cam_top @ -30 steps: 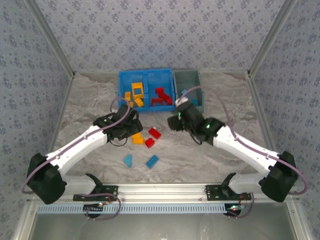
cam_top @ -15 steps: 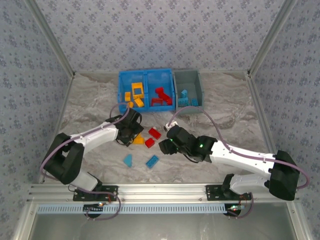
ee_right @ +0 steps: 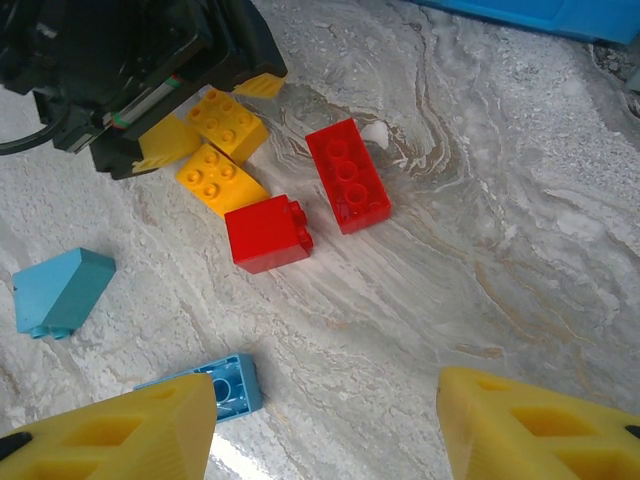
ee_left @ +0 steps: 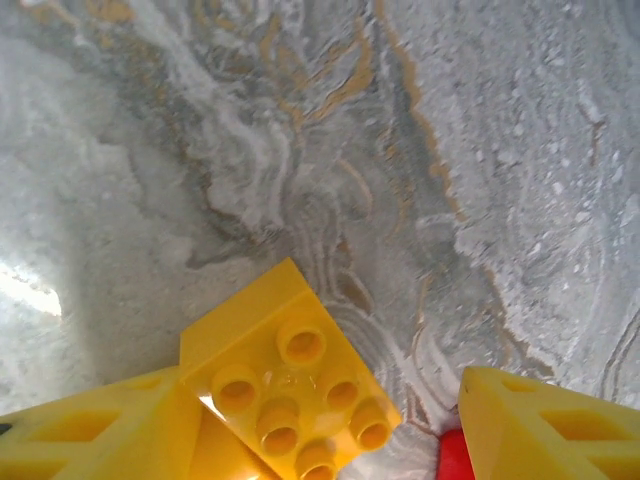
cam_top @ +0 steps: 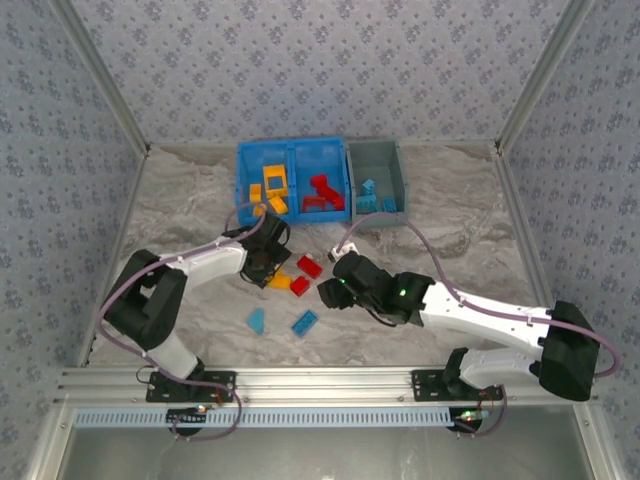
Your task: Sort the legos into containers by color
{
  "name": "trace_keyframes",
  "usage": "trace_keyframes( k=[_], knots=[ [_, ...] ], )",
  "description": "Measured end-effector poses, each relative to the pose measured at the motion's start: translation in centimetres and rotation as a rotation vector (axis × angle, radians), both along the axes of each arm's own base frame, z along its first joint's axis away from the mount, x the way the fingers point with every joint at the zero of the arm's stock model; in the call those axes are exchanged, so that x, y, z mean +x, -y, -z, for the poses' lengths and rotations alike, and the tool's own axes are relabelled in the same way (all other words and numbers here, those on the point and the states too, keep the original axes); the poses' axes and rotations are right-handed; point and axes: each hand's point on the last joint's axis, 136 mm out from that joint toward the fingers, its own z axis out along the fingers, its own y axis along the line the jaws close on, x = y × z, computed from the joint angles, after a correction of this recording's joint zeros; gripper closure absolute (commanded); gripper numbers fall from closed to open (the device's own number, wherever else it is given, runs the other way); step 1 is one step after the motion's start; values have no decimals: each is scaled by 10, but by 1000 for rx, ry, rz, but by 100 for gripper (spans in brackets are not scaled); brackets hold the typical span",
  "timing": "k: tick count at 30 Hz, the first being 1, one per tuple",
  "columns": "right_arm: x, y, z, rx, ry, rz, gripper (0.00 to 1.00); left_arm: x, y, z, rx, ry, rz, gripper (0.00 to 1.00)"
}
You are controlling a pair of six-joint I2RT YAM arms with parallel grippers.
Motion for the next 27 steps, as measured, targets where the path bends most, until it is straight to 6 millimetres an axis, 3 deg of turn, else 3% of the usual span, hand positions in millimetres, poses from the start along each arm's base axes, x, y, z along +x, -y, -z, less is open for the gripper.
trace_keyframes(
  k=[7, 15, 21, 27],
  knots=[
    [0, 1, -3, 12, 1, 9, 38, 21, 4, -12, 28, 30, 9, 40],
    [-1, 0, -3, 12, 2, 13, 38, 14, 0, 4, 120, -62, 64, 40],
    [-5, -2, -4, 11, 4, -3, 37, 15, 9, 7, 170, -91, 130, 45],
    [-17, -16, -31, 110, 63, -77, 35, 10, 8, 15, 204, -124, 159, 59]
  ],
)
